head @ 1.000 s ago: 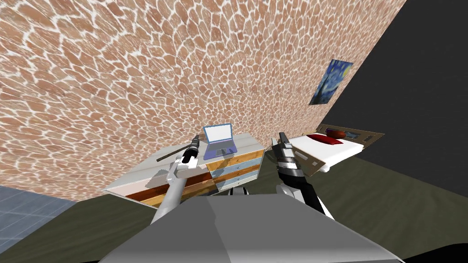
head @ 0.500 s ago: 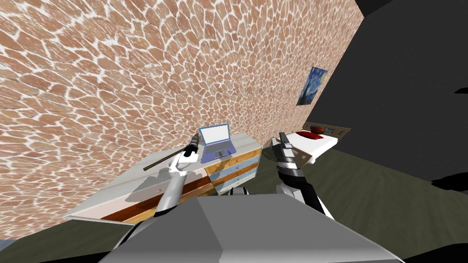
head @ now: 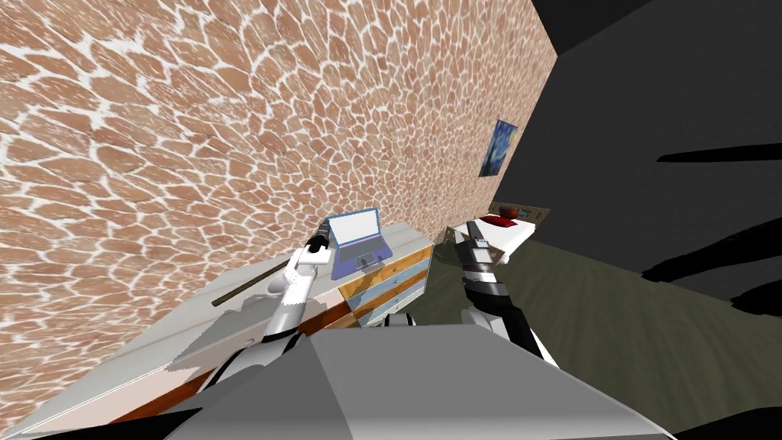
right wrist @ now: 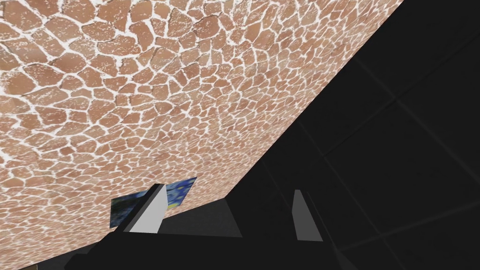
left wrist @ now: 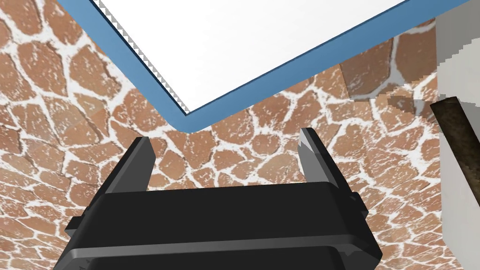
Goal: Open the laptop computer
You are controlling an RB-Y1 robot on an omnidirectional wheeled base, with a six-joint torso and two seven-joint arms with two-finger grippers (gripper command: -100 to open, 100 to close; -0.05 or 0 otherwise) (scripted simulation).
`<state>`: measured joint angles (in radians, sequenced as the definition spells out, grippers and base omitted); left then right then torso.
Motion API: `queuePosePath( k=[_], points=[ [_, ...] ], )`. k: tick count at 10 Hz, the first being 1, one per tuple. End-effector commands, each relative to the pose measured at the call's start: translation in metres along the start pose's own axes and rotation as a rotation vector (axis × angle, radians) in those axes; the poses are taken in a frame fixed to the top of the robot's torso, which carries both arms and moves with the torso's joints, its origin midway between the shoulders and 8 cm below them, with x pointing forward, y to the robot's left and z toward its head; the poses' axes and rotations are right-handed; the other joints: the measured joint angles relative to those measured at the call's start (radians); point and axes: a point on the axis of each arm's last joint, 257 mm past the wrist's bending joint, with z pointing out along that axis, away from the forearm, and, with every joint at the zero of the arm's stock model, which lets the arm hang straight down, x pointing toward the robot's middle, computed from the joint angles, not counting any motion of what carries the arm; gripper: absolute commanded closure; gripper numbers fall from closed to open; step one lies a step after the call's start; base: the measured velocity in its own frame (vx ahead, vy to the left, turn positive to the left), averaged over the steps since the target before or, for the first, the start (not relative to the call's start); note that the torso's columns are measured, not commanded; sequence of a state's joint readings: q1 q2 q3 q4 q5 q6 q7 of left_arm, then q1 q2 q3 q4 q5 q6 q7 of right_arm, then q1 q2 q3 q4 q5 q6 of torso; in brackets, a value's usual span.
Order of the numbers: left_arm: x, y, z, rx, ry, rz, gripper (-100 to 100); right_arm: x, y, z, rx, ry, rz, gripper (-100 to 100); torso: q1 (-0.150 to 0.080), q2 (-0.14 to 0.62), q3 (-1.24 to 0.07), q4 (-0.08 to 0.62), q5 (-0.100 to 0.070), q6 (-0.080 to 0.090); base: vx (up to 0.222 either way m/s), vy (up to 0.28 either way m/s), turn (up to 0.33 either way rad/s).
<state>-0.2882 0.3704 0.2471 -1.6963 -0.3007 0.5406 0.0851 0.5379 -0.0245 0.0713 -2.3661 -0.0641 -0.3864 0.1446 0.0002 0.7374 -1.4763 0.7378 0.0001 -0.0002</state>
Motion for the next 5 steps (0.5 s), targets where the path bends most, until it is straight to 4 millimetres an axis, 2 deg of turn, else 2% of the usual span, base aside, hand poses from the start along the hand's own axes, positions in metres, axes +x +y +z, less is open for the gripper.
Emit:
queuePosePath(
  k=[1, 2, 3, 4, 5],
  points=[
    [-0.018, -0.005, 0.009, -0.022, -0.031, 0.030, -100, 0.000, 0.000, 0.000, 0.000, 0.000, 0.000, 0, -0.001, 0.000, 0.000, 0.000, 0.000, 0.000, 0.043, 0.075, -0.163],
    [-0.013, -0.004, 0.006, -0.015, -0.022, 0.022, -100, 0.000, 0.000, 0.000, 0.000, 0.000, 0.000, 0, -0.001, -0.001, 0.000, 0.000, 0.000, 0.000, 0.023, 0.040, -0.041],
    [-0.043, -0.007, 0.018, -0.012, -0.089, 0.025, -100, 0.000, 0.000, 0.000, 0.000, 0.000, 0.000, 0, -0.002, 0.001, 0.000, 0.000, 0.000, 0.000, -0.090, 0.082, -0.359],
    [-0.058, 0.002, 0.018, -0.030, -0.122, 0.035, -100, 0.000, 0.000, 0.000, 0.000, 0.000, 0.000, 0, 0.000, 0.006, 0.004, 0.002, 0.000, 0.001, -0.112, 0.085, -0.341],
    [-0.075, -0.013, 0.025, -0.002, -0.160, 0.026, -100, 0.000, 0.000, 0.000, 0.000, 0.000, 0.000, 0, 0.001, 0.006, 0.004, 0.002, 0.000, 0.000, -0.144, 0.106, -0.424]
  ],
)
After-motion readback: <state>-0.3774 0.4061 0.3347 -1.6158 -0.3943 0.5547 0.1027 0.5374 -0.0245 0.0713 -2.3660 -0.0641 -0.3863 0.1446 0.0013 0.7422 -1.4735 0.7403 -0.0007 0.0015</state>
